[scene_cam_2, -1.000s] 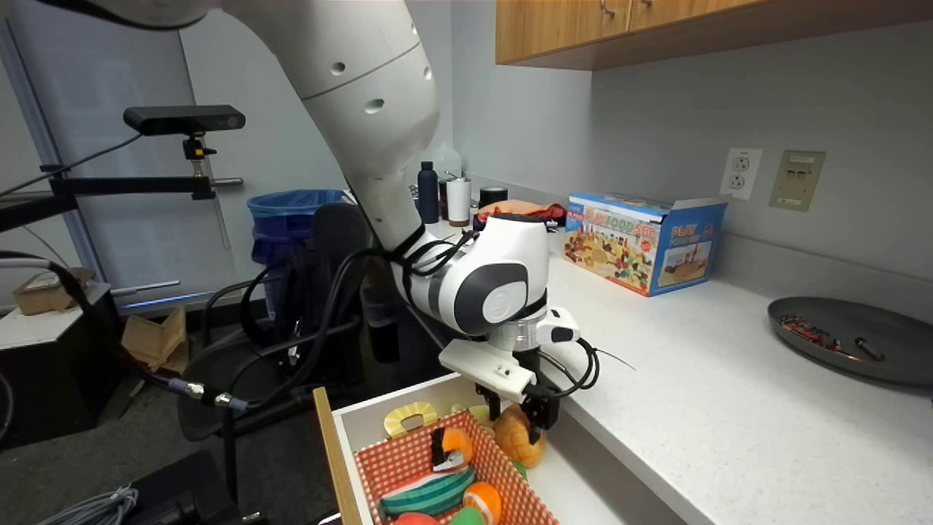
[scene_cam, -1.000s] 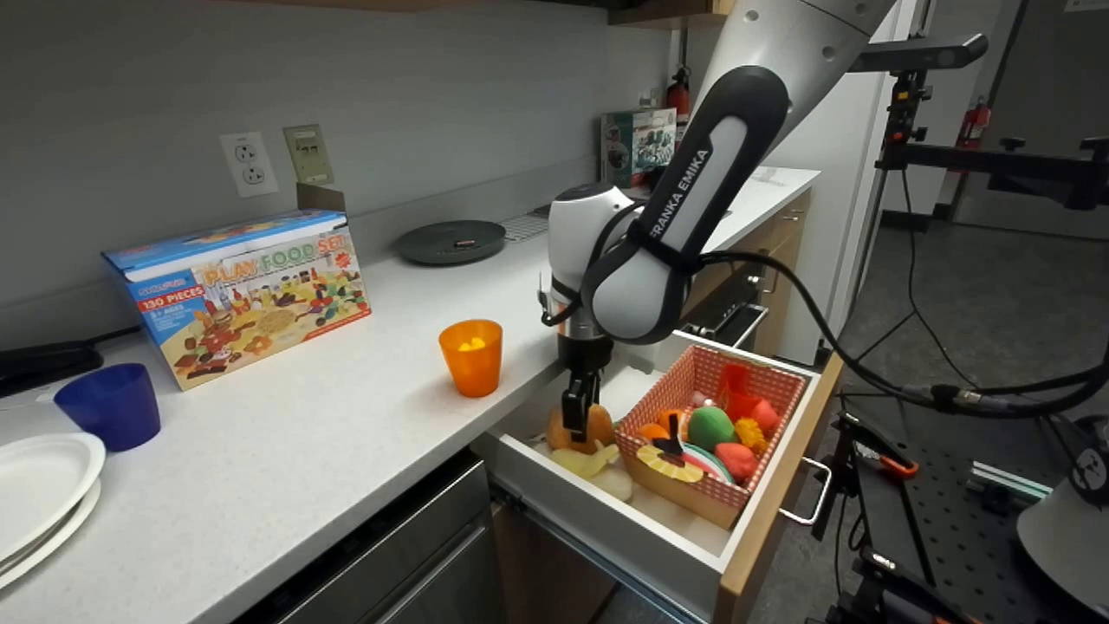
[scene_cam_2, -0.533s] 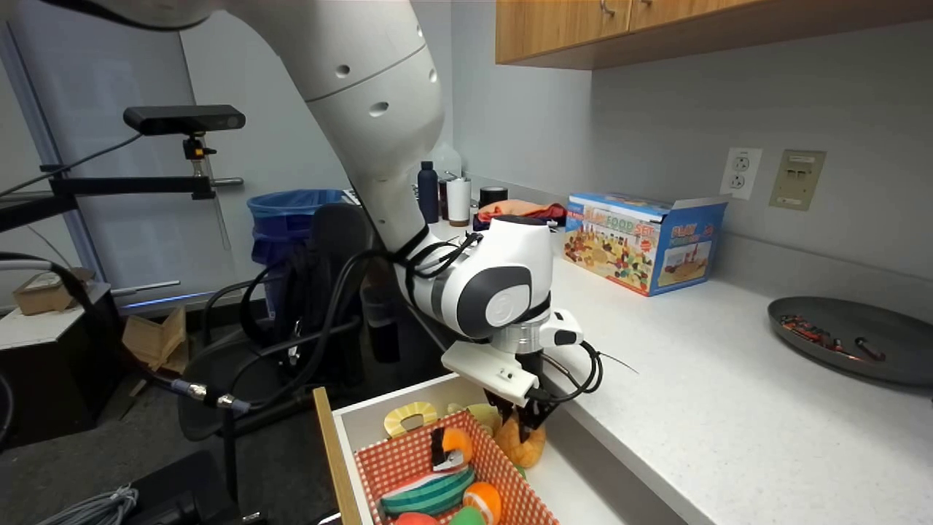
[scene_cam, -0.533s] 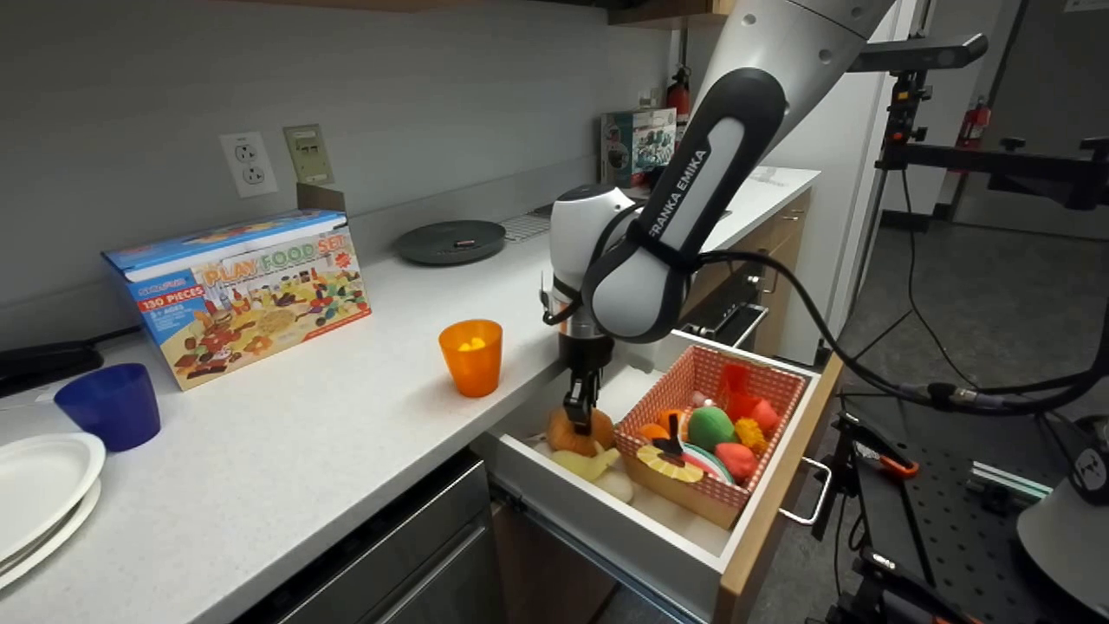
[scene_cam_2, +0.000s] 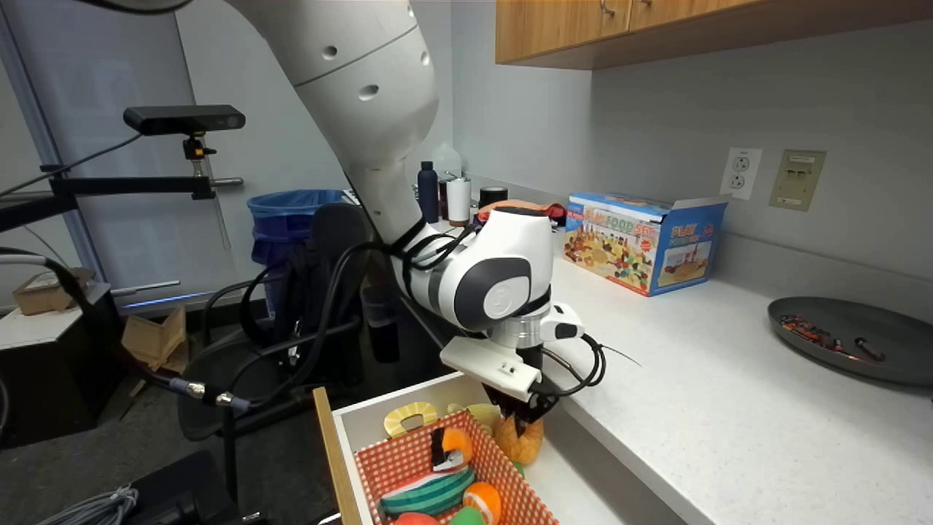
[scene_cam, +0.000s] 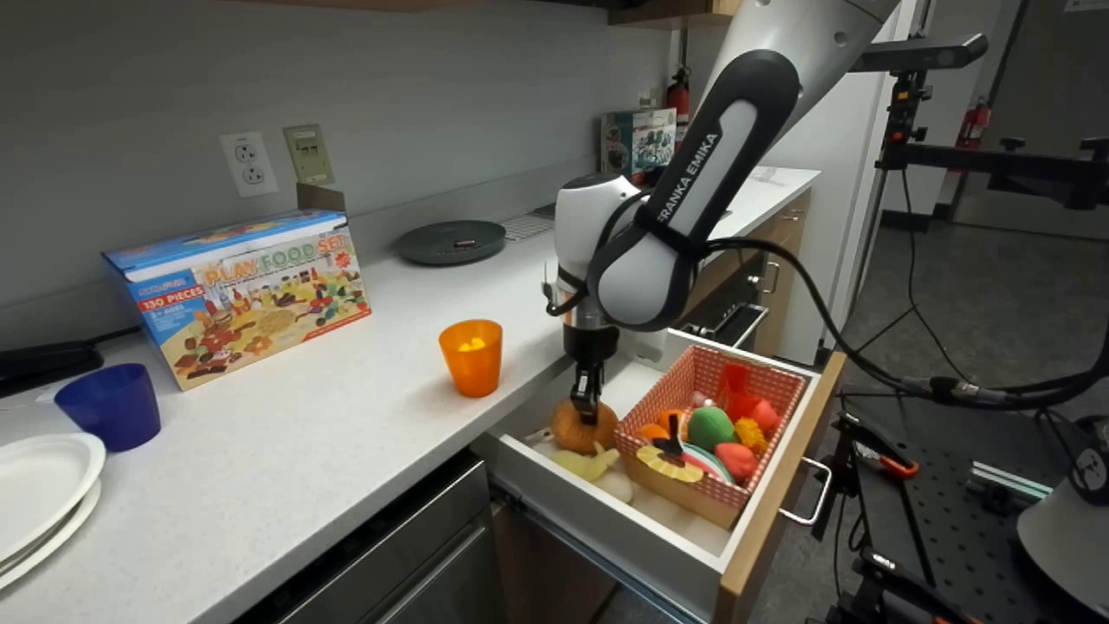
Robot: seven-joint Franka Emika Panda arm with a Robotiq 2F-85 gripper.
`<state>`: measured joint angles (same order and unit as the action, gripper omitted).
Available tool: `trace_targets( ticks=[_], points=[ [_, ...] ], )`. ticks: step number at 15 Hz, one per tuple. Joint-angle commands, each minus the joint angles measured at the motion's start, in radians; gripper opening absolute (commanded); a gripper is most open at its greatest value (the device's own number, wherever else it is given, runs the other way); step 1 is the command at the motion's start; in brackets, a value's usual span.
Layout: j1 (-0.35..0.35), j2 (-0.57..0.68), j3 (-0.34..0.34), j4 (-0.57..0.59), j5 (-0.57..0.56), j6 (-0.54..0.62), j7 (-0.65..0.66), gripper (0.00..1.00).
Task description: Take the pineapple plush toy out of the drawer then close the drawer
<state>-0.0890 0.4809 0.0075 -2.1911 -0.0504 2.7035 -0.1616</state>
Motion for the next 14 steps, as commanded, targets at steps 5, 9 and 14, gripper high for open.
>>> trace_targets(
  ticks=[5,9,14],
  points=[
    [0.003,-0.207,-0.014,-0.087,-0.033,-0.139,-0.055,0.04],
    [0.008,-0.305,-0.024,-0.097,-0.057,-0.184,-0.045,0.04],
    [0.010,-0.410,-0.036,-0.097,-0.065,-0.194,-0.017,0.04]
  ],
)
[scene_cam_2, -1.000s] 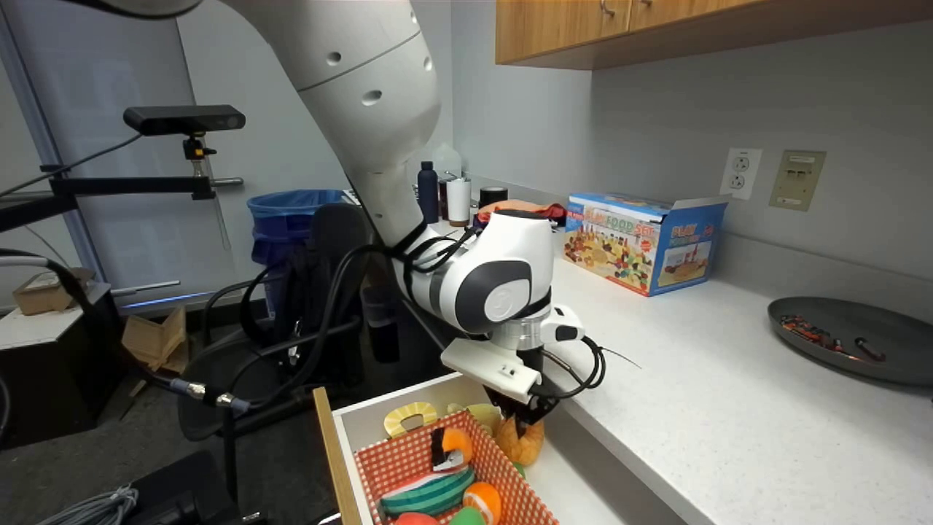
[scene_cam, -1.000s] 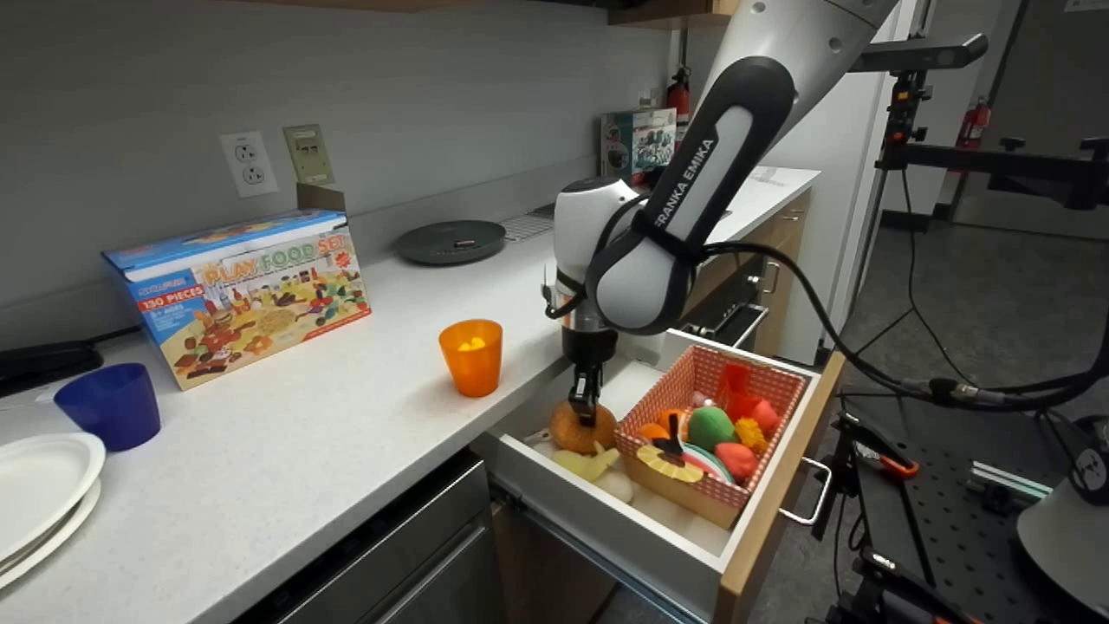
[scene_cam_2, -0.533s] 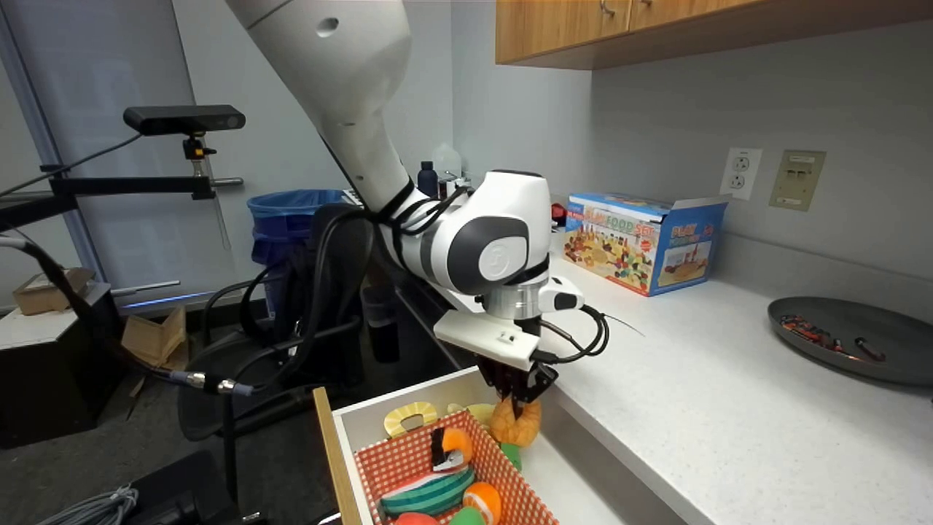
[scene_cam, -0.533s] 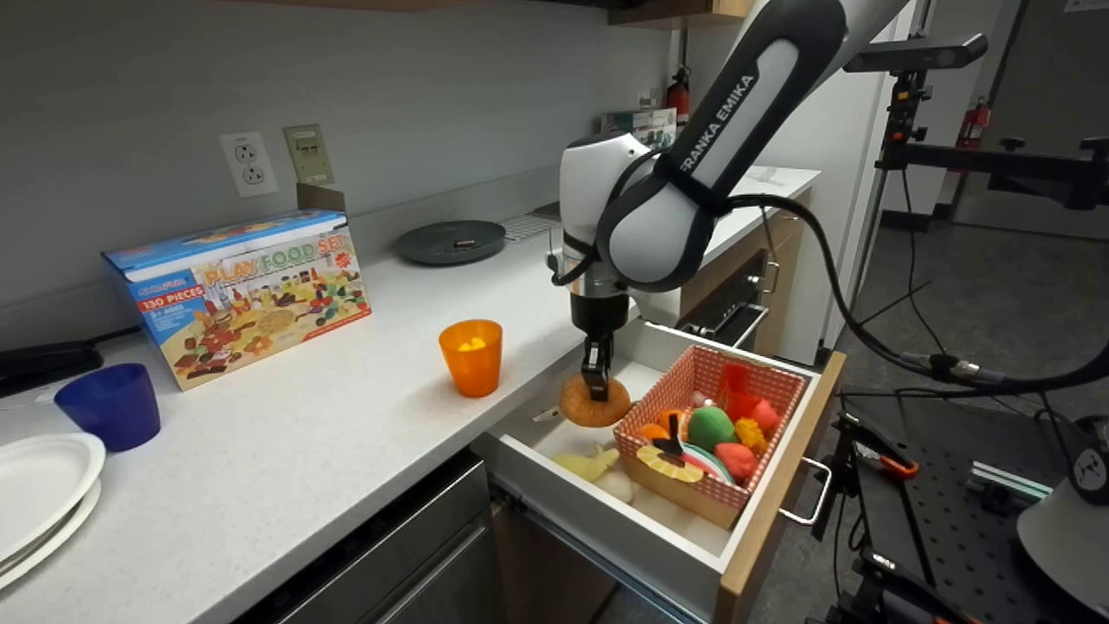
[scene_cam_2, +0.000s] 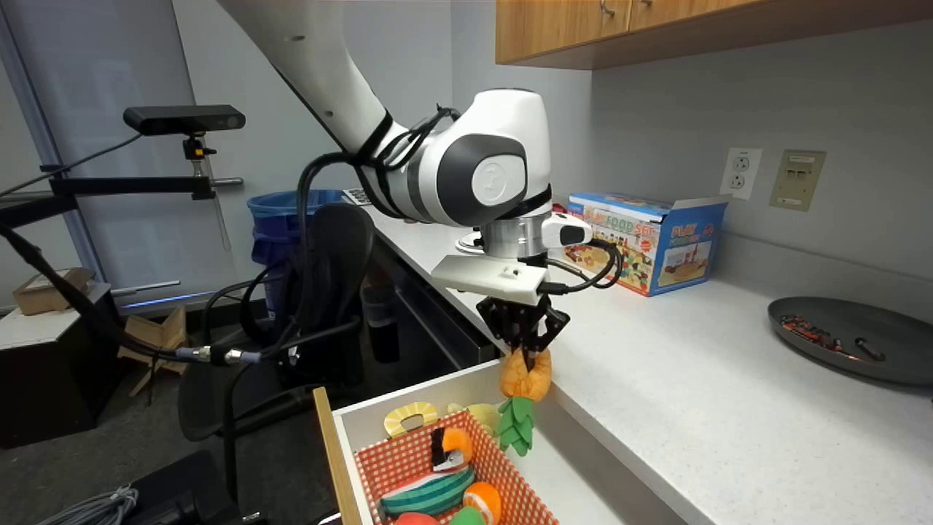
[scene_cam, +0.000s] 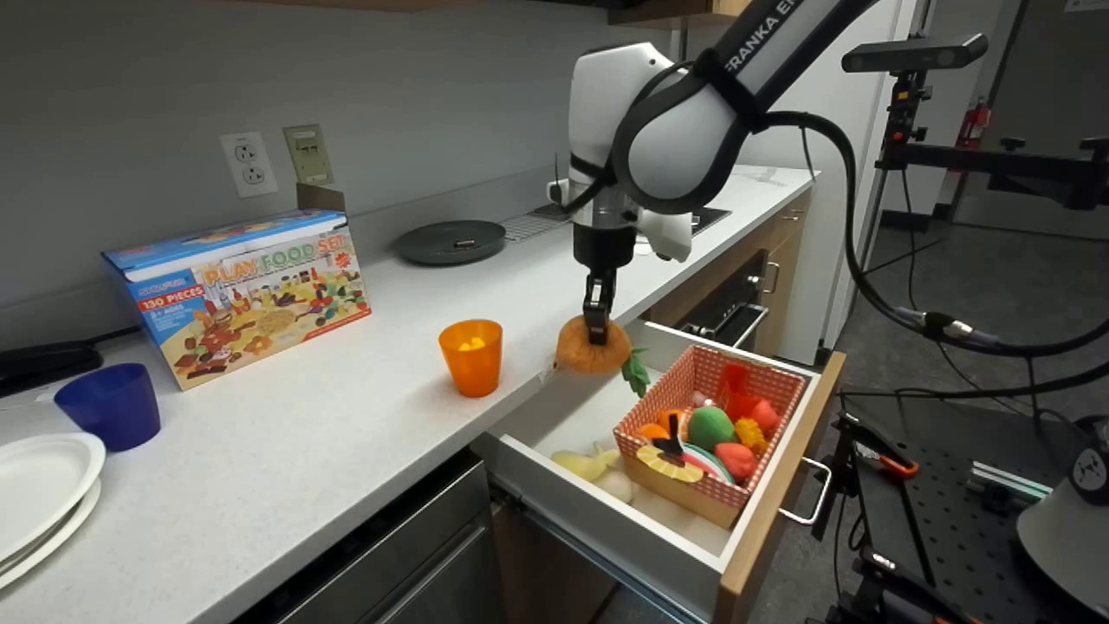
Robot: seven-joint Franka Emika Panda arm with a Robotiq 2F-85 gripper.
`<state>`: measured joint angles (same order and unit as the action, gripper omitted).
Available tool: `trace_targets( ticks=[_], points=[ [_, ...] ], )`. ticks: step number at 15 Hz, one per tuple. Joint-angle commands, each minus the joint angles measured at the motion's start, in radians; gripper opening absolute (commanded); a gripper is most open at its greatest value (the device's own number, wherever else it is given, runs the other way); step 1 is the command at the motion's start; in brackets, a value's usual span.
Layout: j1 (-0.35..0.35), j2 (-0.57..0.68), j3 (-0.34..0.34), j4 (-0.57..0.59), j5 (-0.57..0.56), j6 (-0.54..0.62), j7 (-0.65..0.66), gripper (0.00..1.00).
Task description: Take the pineapple plush toy out of the drawer then close the drawer
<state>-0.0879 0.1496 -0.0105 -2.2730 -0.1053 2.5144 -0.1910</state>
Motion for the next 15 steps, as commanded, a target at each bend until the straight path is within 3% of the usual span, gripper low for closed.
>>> trace_targets(
  ticks=[1,7,11,13,15],
  points=[
    [0.008,-0.094,-0.023,-0.012,-0.013,0.014,0.026,0.04],
    [0.008,-0.054,-0.044,0.068,-0.008,0.215,0.152,0.04],
    [0.023,0.072,-0.078,0.129,-0.115,0.433,0.414,0.04],
    [0.071,0.147,-0.150,0.179,-0.211,0.508,0.560,0.04],
    [0.133,0.211,-0.221,0.233,-0.275,0.511,0.677,0.04]
  ],
)
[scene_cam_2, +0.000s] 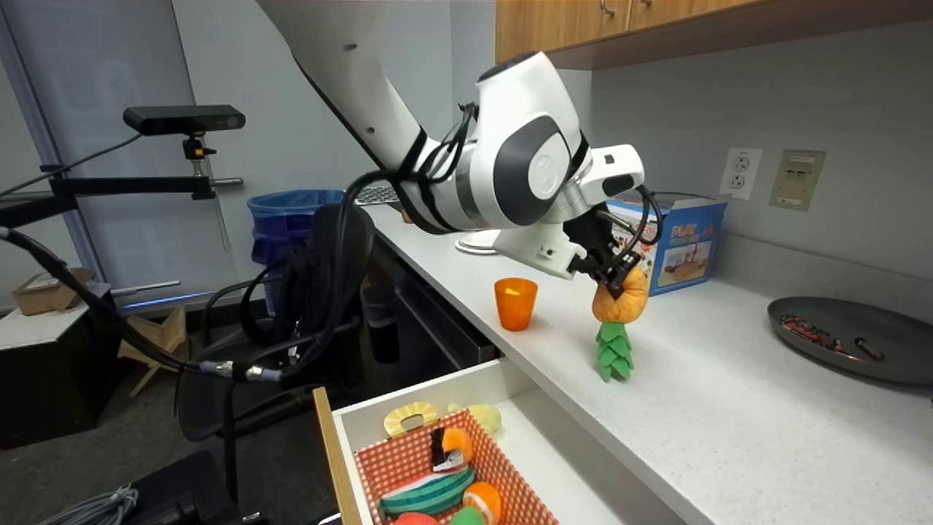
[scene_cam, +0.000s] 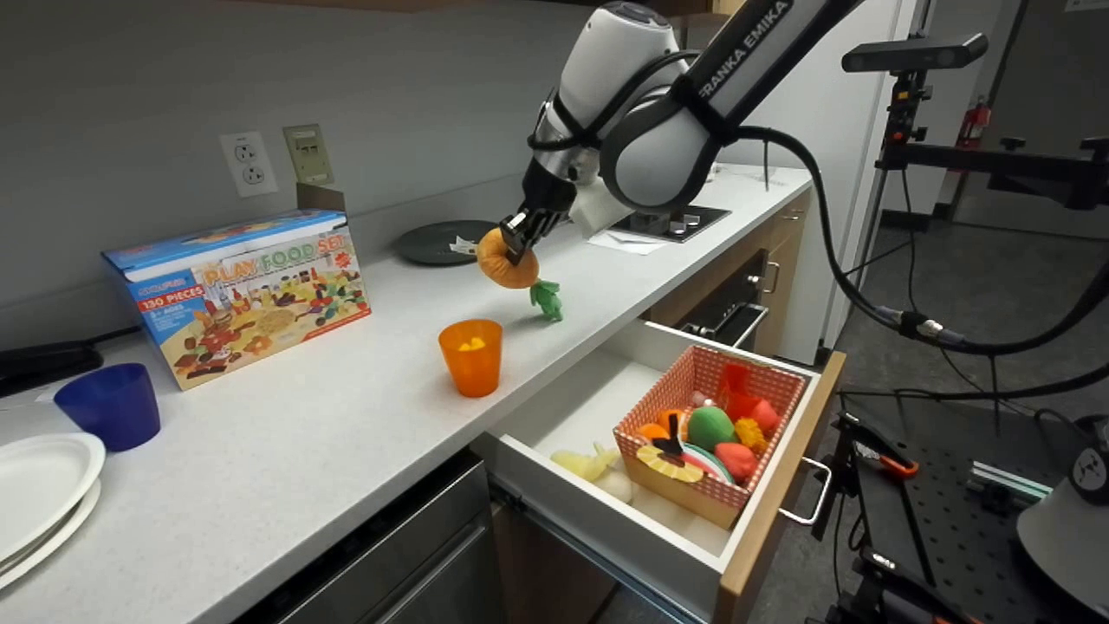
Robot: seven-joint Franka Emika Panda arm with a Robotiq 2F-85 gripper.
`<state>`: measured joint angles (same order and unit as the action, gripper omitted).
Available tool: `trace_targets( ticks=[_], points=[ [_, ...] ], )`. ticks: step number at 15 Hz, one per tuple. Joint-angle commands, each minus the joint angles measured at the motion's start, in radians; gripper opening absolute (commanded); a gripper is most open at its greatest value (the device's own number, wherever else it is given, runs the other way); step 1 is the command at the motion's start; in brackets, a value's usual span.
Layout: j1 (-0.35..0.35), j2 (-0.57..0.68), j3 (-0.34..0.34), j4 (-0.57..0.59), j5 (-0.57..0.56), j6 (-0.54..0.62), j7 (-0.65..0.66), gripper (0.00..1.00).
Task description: Take the pineapple plush toy out of the drawer then close the drawer
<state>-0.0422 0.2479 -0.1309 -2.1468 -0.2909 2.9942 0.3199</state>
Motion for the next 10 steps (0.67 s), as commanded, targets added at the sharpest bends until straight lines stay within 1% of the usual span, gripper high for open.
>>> trace_targets(
  ticks=[1,2,3,4,5,8,9,10],
  points=[
    [0.100,0.143,-0.113,0.133,-0.087,0.018,0.186,0.04],
    [0.124,0.160,-0.129,0.148,-0.090,0.002,0.216,0.04],
    [0.130,0.177,-0.128,0.163,-0.076,-0.010,0.220,0.04],
    [0.115,0.197,-0.106,0.183,-0.050,-0.027,0.200,0.04],
    [0.115,0.209,-0.099,0.194,-0.042,-0.040,0.198,0.04],
    [0.087,0.229,-0.049,0.221,-0.013,-0.109,0.153,0.04],
    [0.114,0.232,-0.066,0.222,0.051,-0.129,0.093,0.39],
    [0.092,0.227,-0.031,0.223,0.081,-0.157,0.049,0.41]
  ],
)
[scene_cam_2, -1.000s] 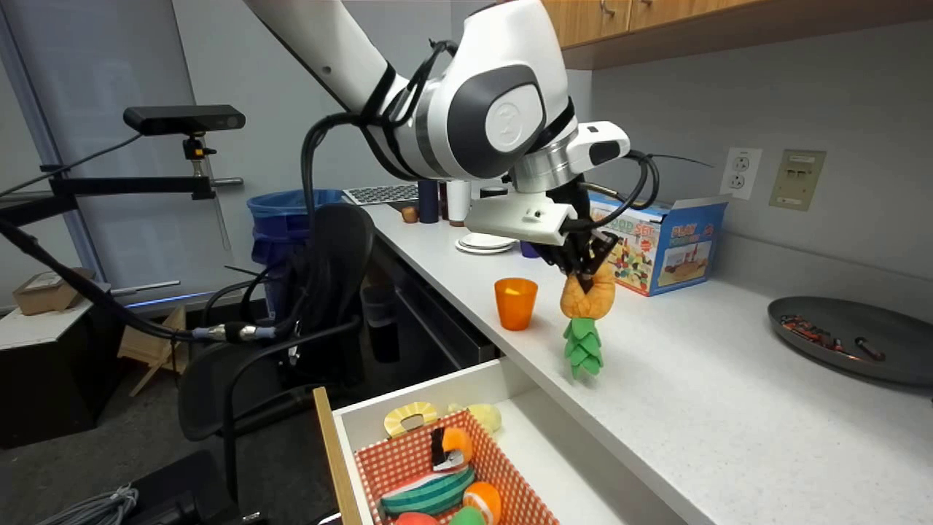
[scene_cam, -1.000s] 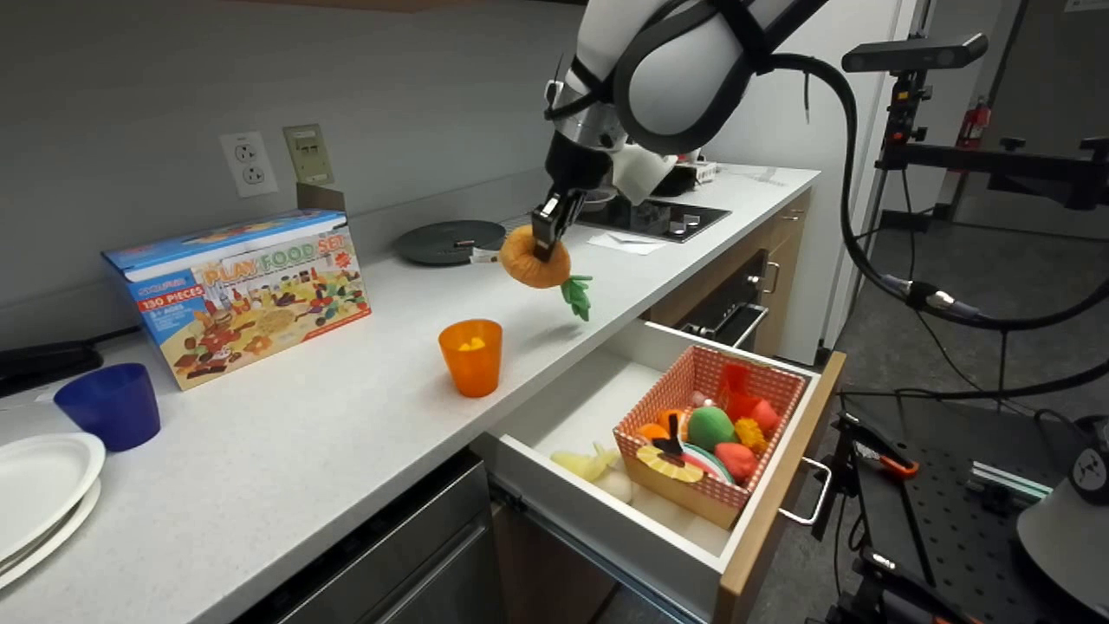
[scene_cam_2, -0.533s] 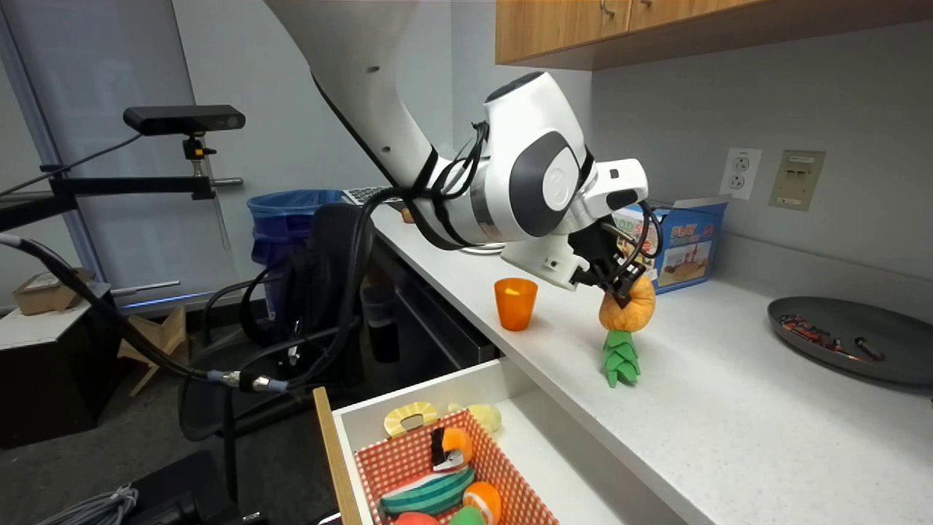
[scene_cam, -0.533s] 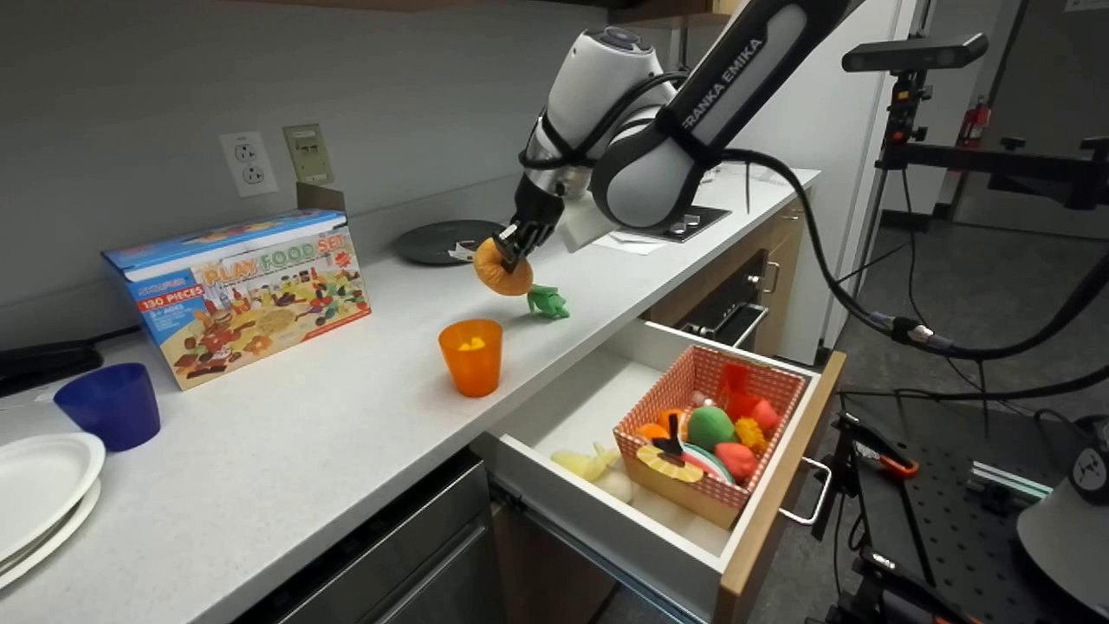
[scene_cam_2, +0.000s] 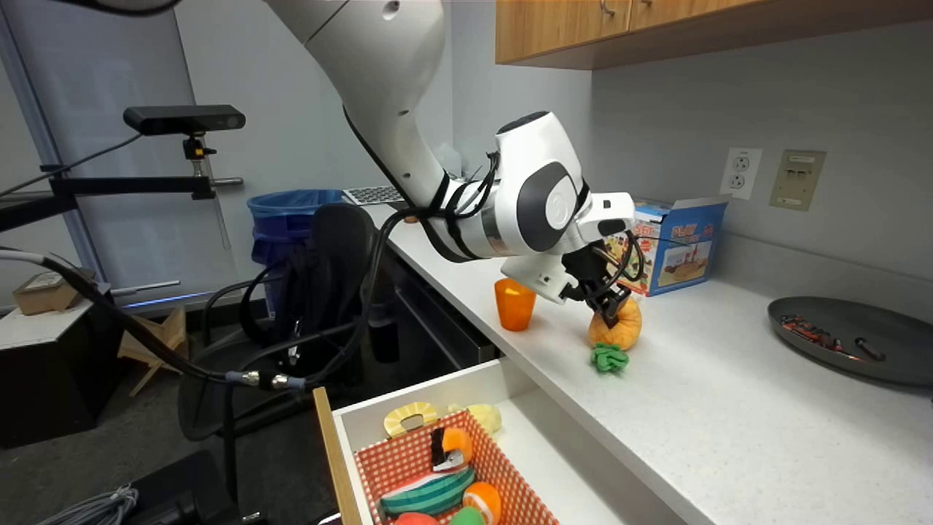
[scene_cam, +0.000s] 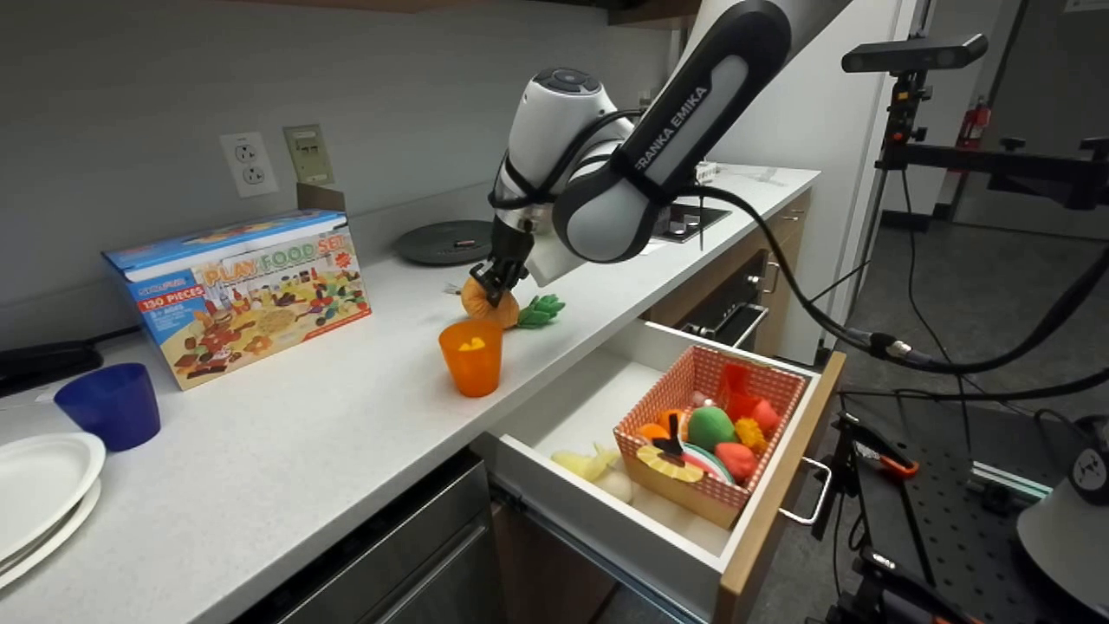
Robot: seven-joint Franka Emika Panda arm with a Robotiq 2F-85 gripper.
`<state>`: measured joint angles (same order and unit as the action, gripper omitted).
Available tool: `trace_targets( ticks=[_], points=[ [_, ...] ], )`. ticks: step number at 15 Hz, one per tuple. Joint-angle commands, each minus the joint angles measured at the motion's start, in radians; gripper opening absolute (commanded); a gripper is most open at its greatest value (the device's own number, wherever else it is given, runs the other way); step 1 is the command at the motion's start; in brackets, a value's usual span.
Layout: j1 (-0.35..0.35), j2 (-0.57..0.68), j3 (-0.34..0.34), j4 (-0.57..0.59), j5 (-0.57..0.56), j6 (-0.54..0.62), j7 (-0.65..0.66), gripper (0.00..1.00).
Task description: Take the pineapple plush toy out of the drawer then close the drawer
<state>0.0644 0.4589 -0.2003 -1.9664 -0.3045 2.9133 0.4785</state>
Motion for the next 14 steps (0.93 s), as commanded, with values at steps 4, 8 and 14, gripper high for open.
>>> trace_targets(
  ticks=[4,8,14],
  points=[
    [-0.020,-0.007,0.051,0.055,0.129,-0.155,-0.230,0.69],
    [0.000,-0.056,0.019,0.031,0.086,-0.191,-0.253,0.99],
    [0.012,-0.190,0.008,-0.053,-0.002,-0.321,-0.248,1.00]
  ],
)
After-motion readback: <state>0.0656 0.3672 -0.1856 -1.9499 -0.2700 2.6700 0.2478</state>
